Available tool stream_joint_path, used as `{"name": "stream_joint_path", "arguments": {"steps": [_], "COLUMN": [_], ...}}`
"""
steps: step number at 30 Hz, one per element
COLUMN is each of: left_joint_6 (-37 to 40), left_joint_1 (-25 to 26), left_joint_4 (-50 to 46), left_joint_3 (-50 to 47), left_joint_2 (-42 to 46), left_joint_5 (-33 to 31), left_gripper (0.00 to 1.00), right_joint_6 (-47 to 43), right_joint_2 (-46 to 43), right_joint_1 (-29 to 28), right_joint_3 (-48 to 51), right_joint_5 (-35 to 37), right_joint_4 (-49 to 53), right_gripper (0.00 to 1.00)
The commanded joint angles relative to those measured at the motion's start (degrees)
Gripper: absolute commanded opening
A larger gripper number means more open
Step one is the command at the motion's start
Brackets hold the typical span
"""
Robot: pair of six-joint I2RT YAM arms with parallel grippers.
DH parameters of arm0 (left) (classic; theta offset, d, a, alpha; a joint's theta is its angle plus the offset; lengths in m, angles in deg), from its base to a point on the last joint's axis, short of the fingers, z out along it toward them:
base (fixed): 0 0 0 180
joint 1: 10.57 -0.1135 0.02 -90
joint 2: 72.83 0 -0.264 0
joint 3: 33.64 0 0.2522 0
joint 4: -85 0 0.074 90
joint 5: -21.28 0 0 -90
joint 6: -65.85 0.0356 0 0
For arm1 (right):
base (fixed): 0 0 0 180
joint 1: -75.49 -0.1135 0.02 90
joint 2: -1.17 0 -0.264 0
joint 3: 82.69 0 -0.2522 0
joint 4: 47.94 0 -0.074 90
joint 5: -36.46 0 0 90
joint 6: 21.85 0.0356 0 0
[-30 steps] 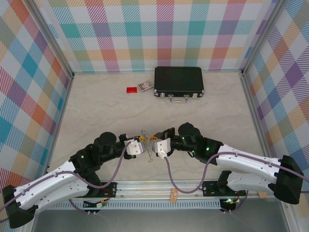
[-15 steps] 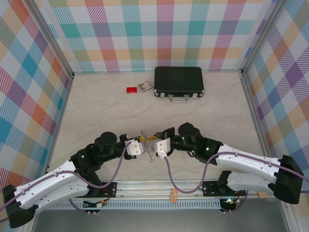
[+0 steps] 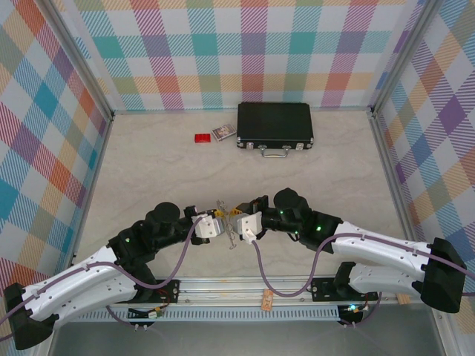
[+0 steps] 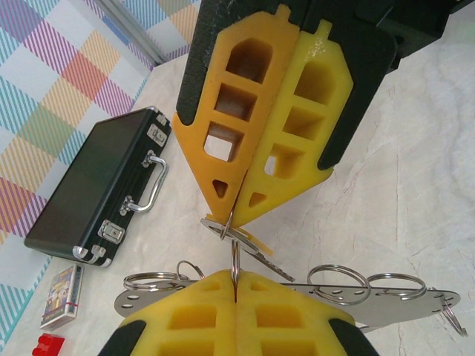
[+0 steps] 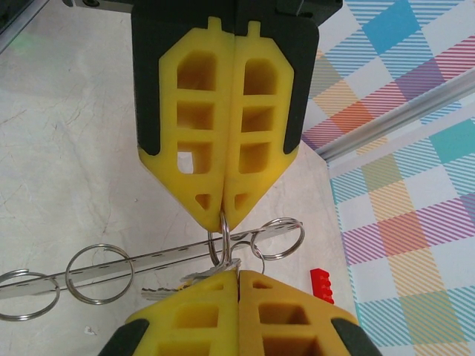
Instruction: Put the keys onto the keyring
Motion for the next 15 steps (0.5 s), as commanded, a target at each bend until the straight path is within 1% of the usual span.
{"name": "stream_joint_path", "arguments": {"steps": [1,15], "left_joint_6": [-0.4,-0.78], "left_joint_1": [0.52,0.56], "left_joint_4": [0.86,1.16], "left_joint_3": [1.81,1.8], "left_joint_2": [0.56,0.39], "left_joint_5": [0.24,0.42], "left_gripper": [0.0,0.0], "right_joint_6": [-0.55,-0.53], "right_joint_2": [-0.09,0.03], "right_joint_1": [-0.58,-0.79], "right_joint_3": [0.07,0.33], "right_joint_5": [-1.09,-0.84], "right_joint_4": [-1.61,-1.93], "right_gripper": [0.0,0.0]}}
